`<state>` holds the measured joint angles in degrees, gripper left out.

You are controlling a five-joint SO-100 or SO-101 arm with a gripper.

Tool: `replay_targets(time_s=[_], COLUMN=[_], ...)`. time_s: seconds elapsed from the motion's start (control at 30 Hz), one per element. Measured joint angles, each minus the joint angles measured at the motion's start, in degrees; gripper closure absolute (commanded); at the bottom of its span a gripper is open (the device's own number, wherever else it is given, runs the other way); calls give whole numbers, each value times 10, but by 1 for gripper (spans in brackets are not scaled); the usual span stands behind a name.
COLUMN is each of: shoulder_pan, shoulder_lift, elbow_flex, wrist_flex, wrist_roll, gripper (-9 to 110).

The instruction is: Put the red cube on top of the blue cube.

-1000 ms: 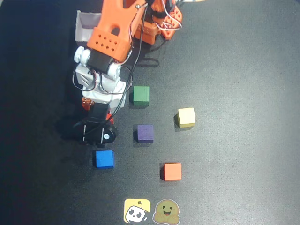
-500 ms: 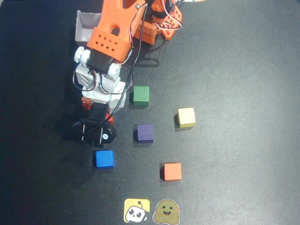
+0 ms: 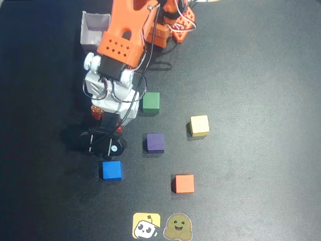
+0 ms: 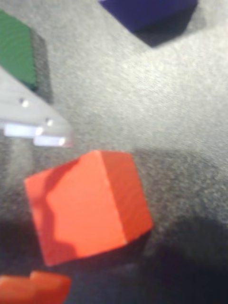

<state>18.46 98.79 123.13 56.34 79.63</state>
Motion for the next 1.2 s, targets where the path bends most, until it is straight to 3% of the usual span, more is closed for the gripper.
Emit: replay_targets(time_s=[0.4, 0.83, 1.2], shoulder_pan=[0, 9, 12], shoulder_lift=[-47, -63, -17], elbow_flex=[26, 37, -36], wrist_flex=[-65, -89, 56], wrist_roll=[0, 5, 32], gripper=[82, 94, 93])
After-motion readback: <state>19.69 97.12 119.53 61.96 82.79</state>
